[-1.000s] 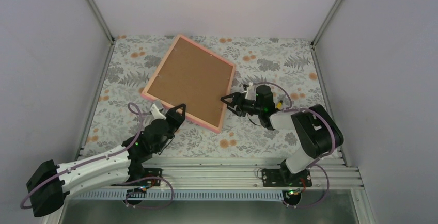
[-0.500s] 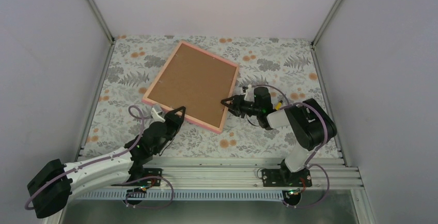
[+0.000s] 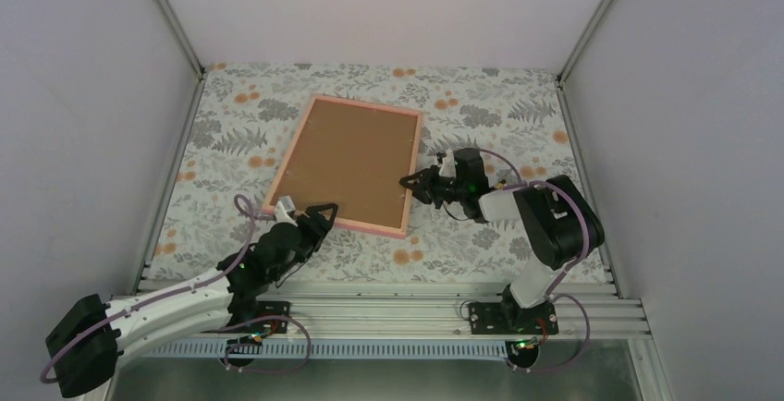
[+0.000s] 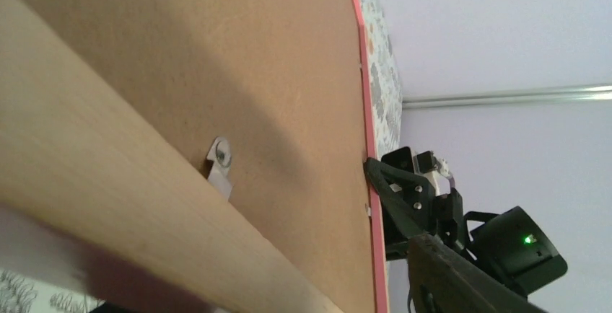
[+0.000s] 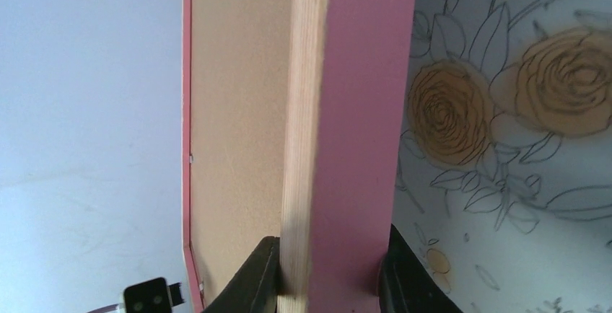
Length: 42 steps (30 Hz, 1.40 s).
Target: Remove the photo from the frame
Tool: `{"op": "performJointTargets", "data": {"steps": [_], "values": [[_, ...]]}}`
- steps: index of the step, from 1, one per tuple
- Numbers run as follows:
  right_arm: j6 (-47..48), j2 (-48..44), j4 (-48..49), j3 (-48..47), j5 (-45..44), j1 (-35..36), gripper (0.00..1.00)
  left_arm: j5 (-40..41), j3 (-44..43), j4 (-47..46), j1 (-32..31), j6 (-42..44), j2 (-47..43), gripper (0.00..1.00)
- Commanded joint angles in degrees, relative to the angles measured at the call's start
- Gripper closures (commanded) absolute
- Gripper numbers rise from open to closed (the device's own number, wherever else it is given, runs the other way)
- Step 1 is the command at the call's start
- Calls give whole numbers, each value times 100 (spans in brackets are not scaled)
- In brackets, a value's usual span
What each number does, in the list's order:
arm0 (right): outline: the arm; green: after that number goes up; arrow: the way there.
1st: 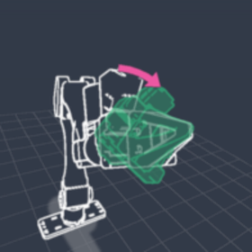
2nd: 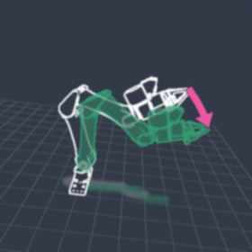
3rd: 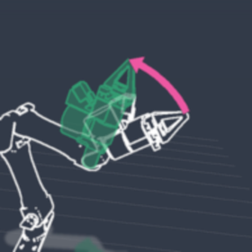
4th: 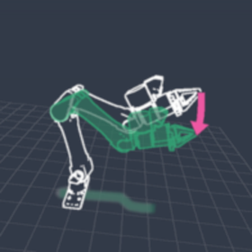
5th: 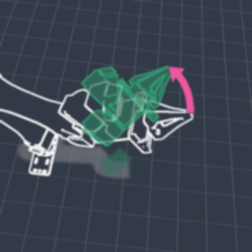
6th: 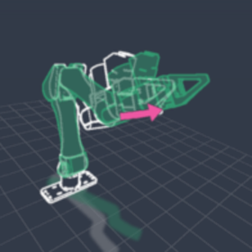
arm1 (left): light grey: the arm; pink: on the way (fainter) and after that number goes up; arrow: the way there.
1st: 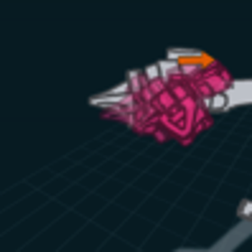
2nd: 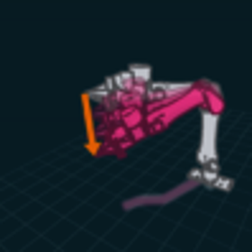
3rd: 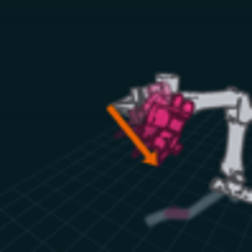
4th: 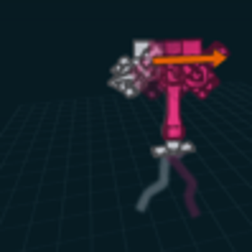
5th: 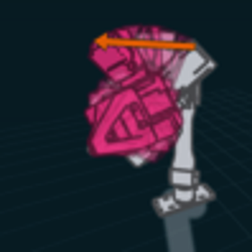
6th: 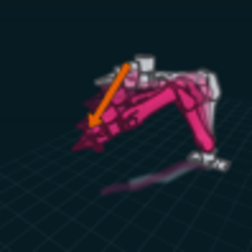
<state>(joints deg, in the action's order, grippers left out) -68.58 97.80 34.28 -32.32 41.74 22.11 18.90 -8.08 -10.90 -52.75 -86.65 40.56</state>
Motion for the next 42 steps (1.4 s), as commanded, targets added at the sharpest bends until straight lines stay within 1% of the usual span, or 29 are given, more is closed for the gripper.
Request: {"op": "performJointTargets", "data": {"steps": [1, 2, 3, 5, 7, 8, 11, 15, 17, 18, 21, 23, 25, 30, 33, 35, 38, 42], "values": [[1391, -200, -796, -518, 308, -171, 96, 122, -128, 769, 17, 26, -456, 29], [1675, -200, -1213, -694, 324, -194, 96, 189, -197, 1059, 19, 35, -559, 23], [1899, -200, -1507, -790, 307, -225, 96, 263, -268, 1408, 19, 54, -664, 20], [2252, -200, -1939, -904, 282, -334, 96, 447, -460, 2143, 19, 111, -830, 16], [2589, -176, -2323, -1001, 325, -485, 96, 644, -742, 2943, 26, 240, -877, 14], [2786, -154, -2586, -1061, 337, -572, 96, 745, -909, 3617, 28, 225, -822, 14], [3325, -86, -3292, -1276, 282, -773, 96, 1064, -1463, 4755, 23, 406, -518, 12], [3874, 1, -3968, -1479, 261, -891, 96, 1594, -2032, 5607, 28, 955, -174, 7], [4078, 25, -4250, -1546, 152, -903, 96, 1807, -2306, 5675, 91, 1480, 73, 5], [4177, 45, -4365, -1576, 129, -909, 96, 1925, -2432, 5707, 149, 1693, 247, 3], [4474, 164, -4733, -1719, -44, -902, 95, 1952, -2803, 5508, 479, 2526, 786, 0], [4599, 190, -4887, -1760, -212, -924, 92, 1713, -2916, 5097, 809, 3244, 1060, 0], [4637, 143, -4930, -1746, -335, -931, 90, 1103, -2886, 4519, 1293, 3977, 1250, 0], [4703, 72, -5132, -1823, -769, -933, 82, -696, -2777, 3232, 2676, 5120, 1966, 0], [4727, 43, -5250, -1874, -1032, -922, 77, -1531, -2821, 2752, 3200, 5442, 2528, 1], [4755, 32, -5325, -1886, -1173, -925, 75, -1902, -2843, 2500, 3467, 5552, 2894, 2], [4796, 53, -5418, -1907, -1350, -923, 71, -2058, -2890, 2219, 3635, 5641, 3399, 3], [4793, 32, -5468, -1910, -1530, -914, 66, -2210, -3077, 2097, 3655, 5839, 4003, 7]]}}
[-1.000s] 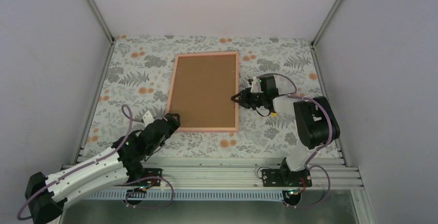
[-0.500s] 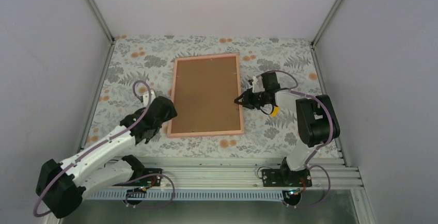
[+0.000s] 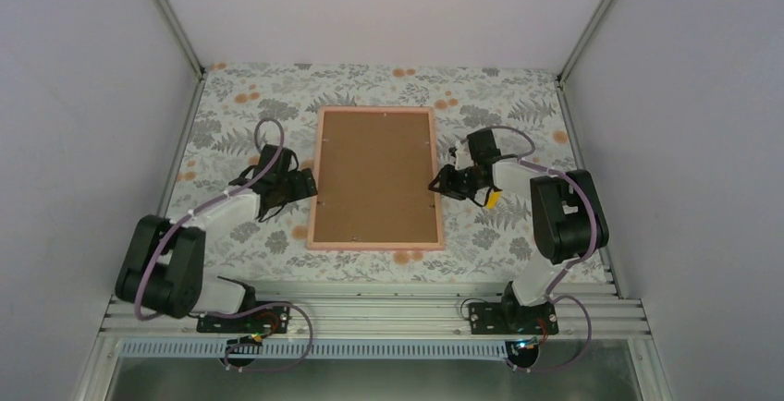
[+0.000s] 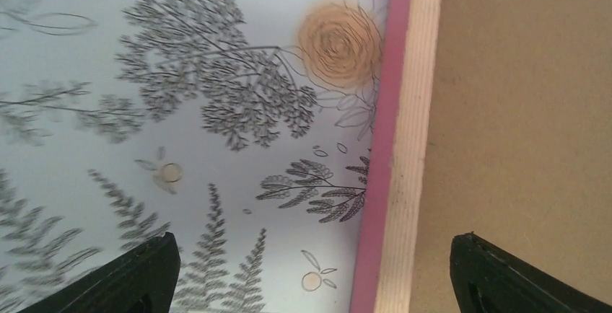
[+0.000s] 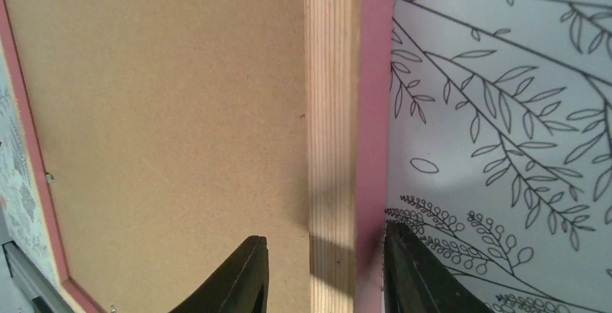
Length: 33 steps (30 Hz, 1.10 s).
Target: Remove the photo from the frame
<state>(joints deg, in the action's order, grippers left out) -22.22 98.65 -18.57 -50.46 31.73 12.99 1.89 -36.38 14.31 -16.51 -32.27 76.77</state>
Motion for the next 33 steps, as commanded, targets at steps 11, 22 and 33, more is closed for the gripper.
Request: {"op": "performJointTargets", "data": {"steps": [11, 22, 33], "values": [[-124, -943, -855, -104, -2276, -79, 46, -908, -224, -719, 17, 551, 907, 9], [-968, -1700, -973, 523, -3268, -994, 38, -1116, -370, -1019, -314, 569, 1463, 9], [-922, -1202, -419, 871, -3113, -1271, 44, -1155, -604, -1247, -912, 244, 1708, 8]]}}
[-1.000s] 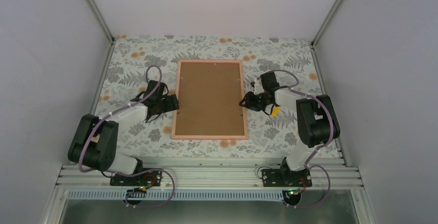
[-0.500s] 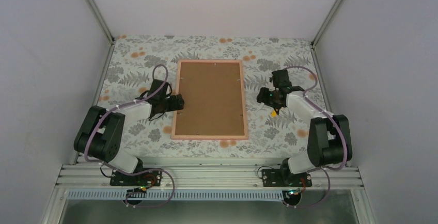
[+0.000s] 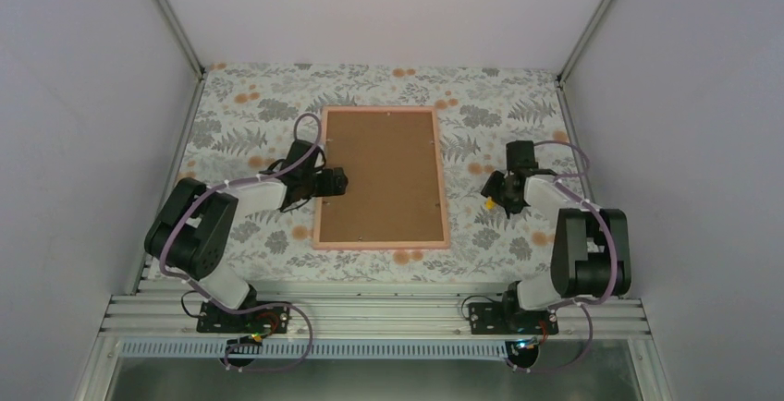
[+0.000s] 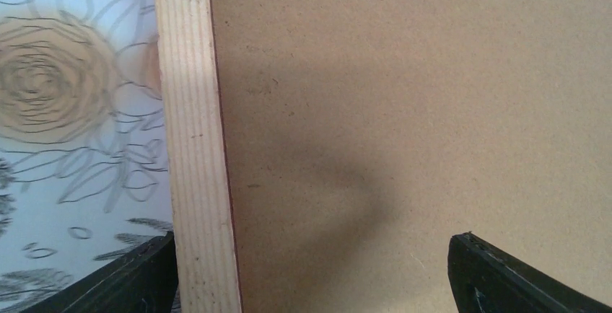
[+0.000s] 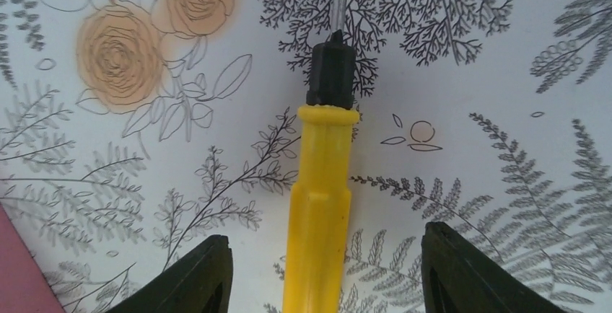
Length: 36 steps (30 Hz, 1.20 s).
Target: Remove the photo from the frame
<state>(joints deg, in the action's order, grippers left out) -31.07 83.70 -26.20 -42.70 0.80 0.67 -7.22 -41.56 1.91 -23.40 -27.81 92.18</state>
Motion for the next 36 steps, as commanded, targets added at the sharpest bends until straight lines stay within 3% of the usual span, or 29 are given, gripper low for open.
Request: {"op": "performJointTargets", "data": {"steps": [1, 6, 11, 14, 21, 27, 32, 36], "values": [[-31, 385, 386, 102, -24, -39, 46, -266, -89, -21, -257, -233, 163, 8], [-52, 609, 516, 111, -67, -33, 57, -348, 46, -139, -297, -404, -42, 6], [0, 707, 570, 115, -39, -33, 84, -343, 336, -142, -156, -574, -526, 3], [82, 558, 549, 107, 31, -10, 96, -399, 454, -96, -76, -592, -917, 1], [428, -84, 153, -255, 293, 320, 96, -812, 500, 33, -137, -765, -1555, 0], [813, -629, 40, -605, 743, 1302, 96, -922, 320, 298, -575, -903, -2154, 0], [849, -906, 917, -312, 1285, 2258, 96, -1317, 1090, -1129, -666, -1305, -2618, 0], [1011, -901, 1547, -218, 1259, 2949, 96, -1643, 1348, -2411, -804, -1753, -2321, 1]]}}
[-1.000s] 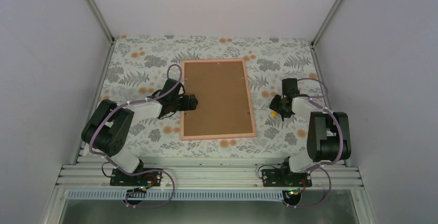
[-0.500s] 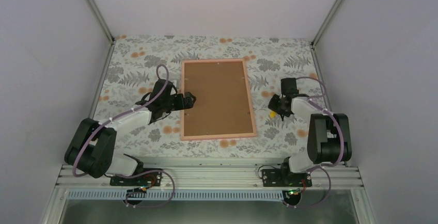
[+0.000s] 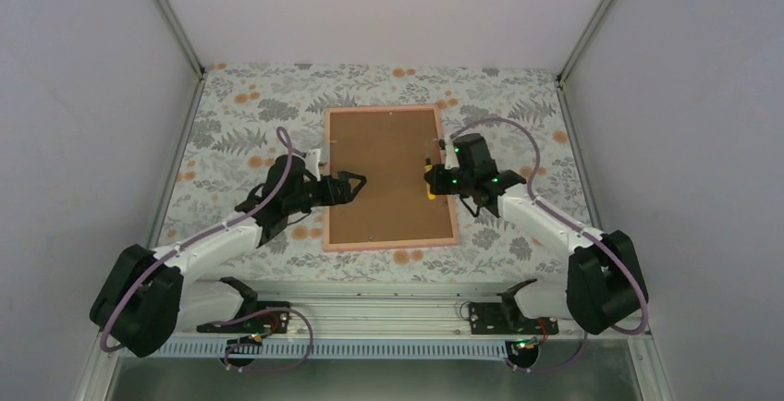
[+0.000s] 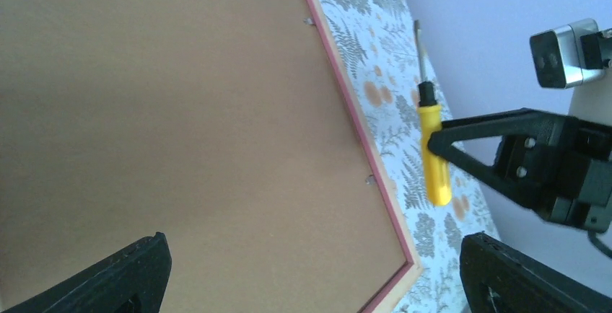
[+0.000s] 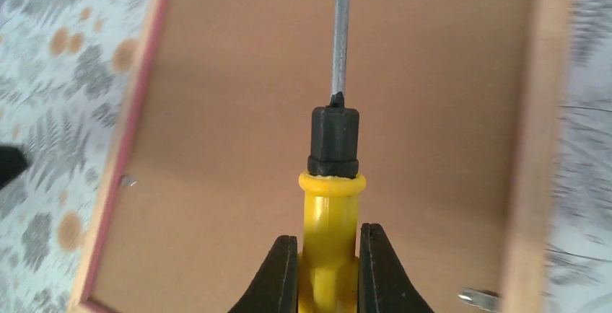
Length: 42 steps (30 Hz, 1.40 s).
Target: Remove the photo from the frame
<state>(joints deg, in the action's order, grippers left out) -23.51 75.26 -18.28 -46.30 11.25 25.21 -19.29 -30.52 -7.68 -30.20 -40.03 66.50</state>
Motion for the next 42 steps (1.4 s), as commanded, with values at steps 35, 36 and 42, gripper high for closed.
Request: {"op": "performJointTargets", "data": {"steps": [35, 36, 42], "values": [[814, 364, 2158, 185, -1600, 2605, 96, -155, -218, -2484, -655, -1414, 1425, 63], [822, 387, 2184, 166, -1651, 2636, 96, -145, -217, -2486, -674, -1431, 1449, 65], [834, 434, 2299, 119, -1874, 2778, 96, -35, -139, -2477, -685, -1566, 1483, 72]]}}
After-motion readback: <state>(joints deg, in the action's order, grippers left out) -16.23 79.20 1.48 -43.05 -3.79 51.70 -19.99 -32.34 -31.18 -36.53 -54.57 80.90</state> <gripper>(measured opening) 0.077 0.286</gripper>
